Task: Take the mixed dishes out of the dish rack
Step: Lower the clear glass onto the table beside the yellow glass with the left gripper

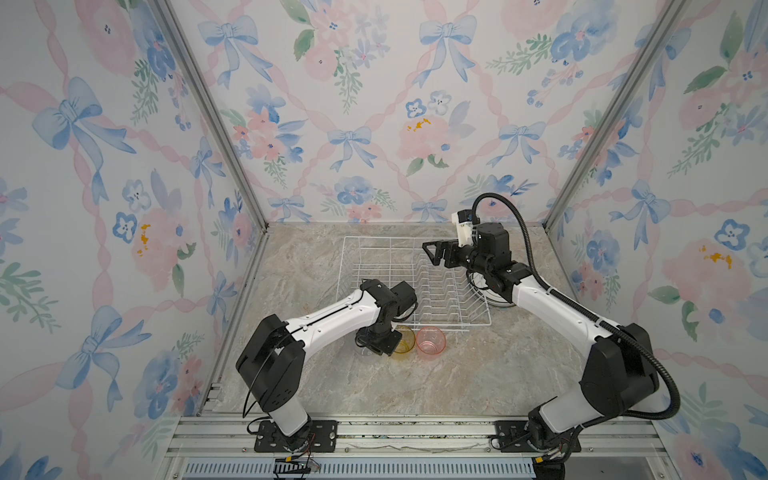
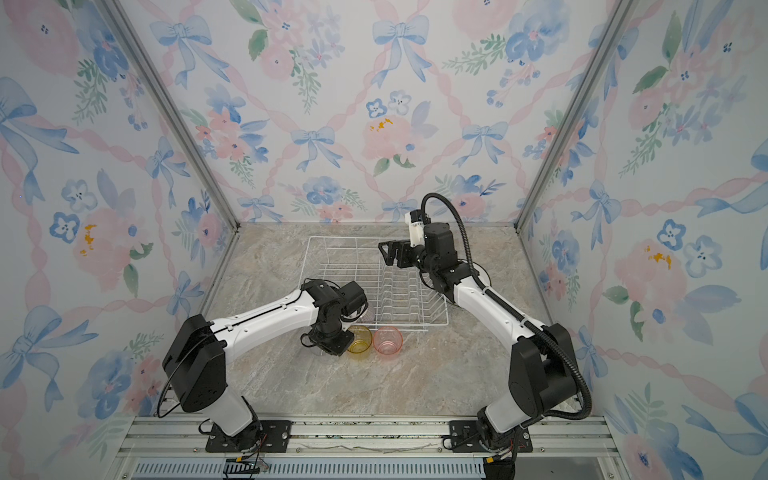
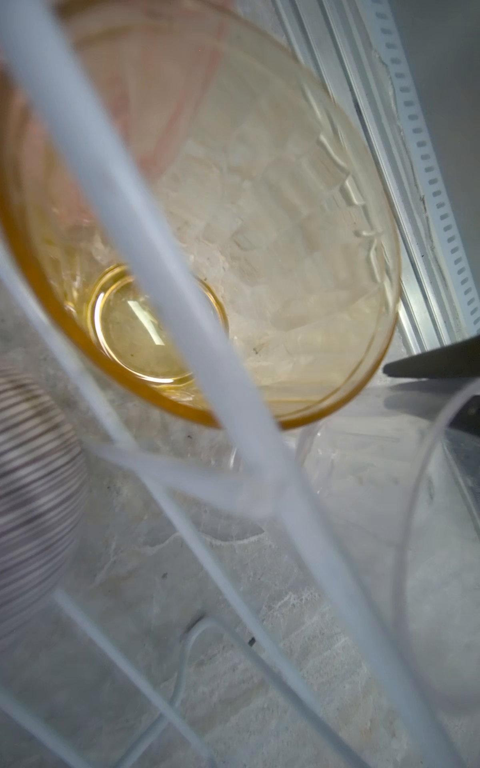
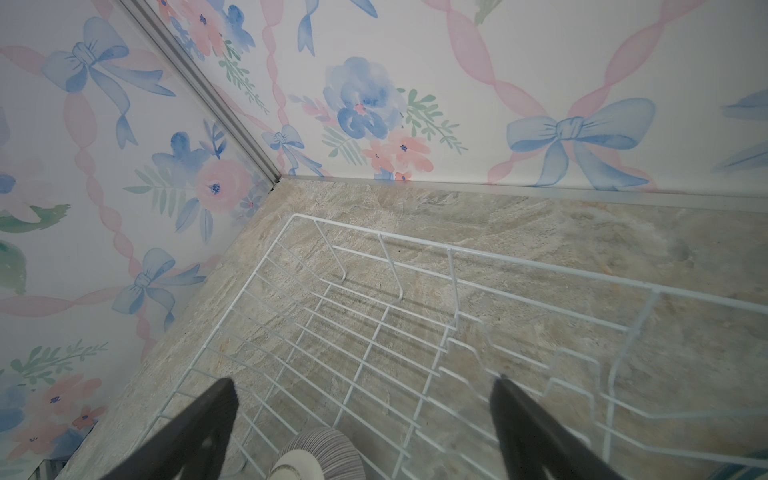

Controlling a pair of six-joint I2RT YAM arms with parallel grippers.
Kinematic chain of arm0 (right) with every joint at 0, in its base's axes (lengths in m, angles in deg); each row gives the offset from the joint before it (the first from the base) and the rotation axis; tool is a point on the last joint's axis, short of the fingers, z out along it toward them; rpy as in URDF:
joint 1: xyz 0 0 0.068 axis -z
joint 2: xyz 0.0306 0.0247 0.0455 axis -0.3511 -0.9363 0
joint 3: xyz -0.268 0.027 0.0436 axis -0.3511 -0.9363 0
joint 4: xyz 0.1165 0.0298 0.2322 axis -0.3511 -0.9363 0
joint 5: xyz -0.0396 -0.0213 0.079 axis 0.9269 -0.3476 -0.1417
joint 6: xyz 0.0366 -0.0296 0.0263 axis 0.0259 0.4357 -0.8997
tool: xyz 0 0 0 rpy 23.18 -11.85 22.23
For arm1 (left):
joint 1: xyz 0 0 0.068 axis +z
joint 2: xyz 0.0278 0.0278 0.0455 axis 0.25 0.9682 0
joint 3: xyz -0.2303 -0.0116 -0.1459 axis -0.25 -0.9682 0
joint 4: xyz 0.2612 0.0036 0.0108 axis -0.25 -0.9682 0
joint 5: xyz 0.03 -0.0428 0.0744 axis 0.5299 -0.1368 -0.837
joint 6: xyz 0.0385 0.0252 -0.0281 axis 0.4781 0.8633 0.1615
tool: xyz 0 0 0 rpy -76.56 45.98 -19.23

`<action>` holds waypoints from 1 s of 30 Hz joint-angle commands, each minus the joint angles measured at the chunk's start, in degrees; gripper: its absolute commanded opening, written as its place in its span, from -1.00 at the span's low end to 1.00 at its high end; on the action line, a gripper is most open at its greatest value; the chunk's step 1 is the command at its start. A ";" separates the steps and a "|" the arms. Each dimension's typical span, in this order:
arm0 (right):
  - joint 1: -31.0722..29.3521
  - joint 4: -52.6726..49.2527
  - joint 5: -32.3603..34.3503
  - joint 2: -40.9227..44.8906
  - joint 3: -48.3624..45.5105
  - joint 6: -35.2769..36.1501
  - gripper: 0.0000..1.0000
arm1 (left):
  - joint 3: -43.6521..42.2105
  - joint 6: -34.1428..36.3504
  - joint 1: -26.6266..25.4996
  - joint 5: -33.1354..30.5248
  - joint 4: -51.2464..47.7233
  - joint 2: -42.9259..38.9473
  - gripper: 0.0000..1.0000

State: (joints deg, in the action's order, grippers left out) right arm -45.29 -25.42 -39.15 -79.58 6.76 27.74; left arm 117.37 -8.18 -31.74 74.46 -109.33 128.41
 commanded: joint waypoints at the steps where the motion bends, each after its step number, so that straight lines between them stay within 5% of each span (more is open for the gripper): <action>1: 0.35 -0.56 0.45 0.68 -0.37 -0.15 0.94 | -0.79 2.40 1.08 1.38 1.60 -0.94 -1.00; 30: -1.40 -3.72 2.07 -2.22 3.46 1.23 0.94 | -1.40 7.29 4.12 3.21 4.31 1.26 -0.86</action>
State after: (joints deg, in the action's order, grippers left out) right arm -46.23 -28.02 -37.82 -80.76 8.62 28.18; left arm 115.14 -2.15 -27.98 77.21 -105.16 128.54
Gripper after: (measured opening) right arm 0.970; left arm 0.069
